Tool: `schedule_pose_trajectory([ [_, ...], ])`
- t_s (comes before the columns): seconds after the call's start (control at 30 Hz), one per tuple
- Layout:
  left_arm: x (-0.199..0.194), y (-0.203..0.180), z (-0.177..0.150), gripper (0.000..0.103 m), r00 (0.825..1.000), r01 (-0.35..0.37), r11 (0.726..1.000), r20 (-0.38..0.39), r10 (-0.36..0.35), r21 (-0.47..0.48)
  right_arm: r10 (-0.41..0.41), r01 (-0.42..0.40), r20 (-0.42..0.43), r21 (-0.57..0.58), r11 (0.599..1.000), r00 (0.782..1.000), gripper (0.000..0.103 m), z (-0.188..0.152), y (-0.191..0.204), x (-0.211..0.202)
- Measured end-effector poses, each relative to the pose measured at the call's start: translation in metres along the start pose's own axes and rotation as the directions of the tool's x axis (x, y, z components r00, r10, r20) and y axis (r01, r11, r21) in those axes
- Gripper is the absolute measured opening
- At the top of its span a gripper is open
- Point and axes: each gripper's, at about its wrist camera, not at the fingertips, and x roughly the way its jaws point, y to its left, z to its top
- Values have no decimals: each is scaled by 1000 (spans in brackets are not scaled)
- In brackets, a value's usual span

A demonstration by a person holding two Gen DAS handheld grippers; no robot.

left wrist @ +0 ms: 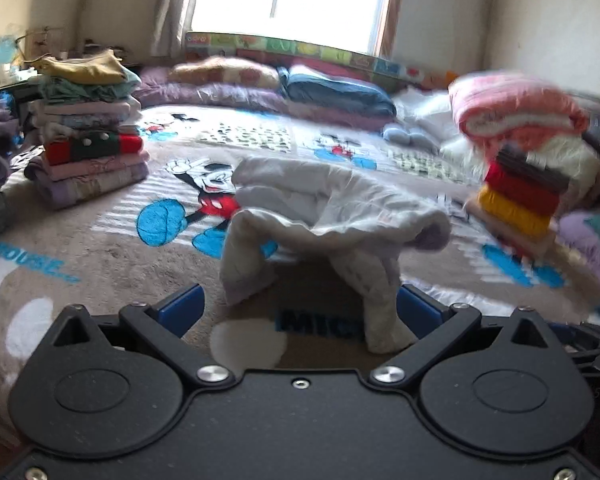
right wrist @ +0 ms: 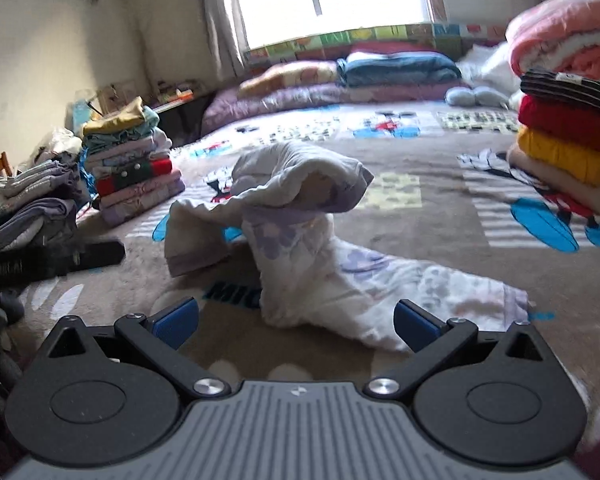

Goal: Fold clothes
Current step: 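Grasp the garment's lavender-trimmed edge with the right gripper while the left gripper grasps another edge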

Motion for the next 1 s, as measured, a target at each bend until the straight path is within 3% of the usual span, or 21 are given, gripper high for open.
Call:
schedule_pose_trajectory([
  [0.13,21,0,5,103,998,23,1000,-50,-22,19,31,-32,-1,-37,999,1000,103,-10,-9,22],
  [0.27,33,-8,3,103,999,-1,993,-35,5,122,16,-14,29,-81,997,999,103,-13,-5,40],
  [0.4,46,-13,4,100,1000,0,974,-14,4,228,72,-68,34,-104,992,997,98,-18,3,59],
  [0.47,52,-19,6,99,1000,-5,951,10,2,309,74,-66,43,-167,984,996,74,-20,12,67],
  [0.5,54,-21,7,99,1000,-9,937,22,1,349,67,-55,52,-207,977,996,70,-21,18,72],
  [0.53,57,-24,7,98,999,-9,921,31,-4,389,53,-36,65,-236,971,997,69,-22,21,77],
  [0.6,62,-27,10,88,999,-16,889,51,-8,458,26,2,91,-291,957,996,69,-25,27,85],
  [0.63,65,-29,12,78,998,-15,872,55,-13,489,13,21,105,-317,948,994,69,-27,30,89],
  [0.7,73,-31,15,71,999,-11,841,47,-17,541,-7,50,127,-338,940,992,67,-29,32,95],
  [0.8,87,-34,20,59,998,-29,794,56,-7,607,-14,71,156,-361,930,988,58,-31,34,99],
  [0.9,99,-39,24,51,998,-23,765,54,-15,643,-18,86,177,-382,920,984,50,-31,35,103],
  [1.0,104,-46,26,48,998,-35,758,64,-9,651,-20,81,173,-351,933,985,47,-27,30,107],
])
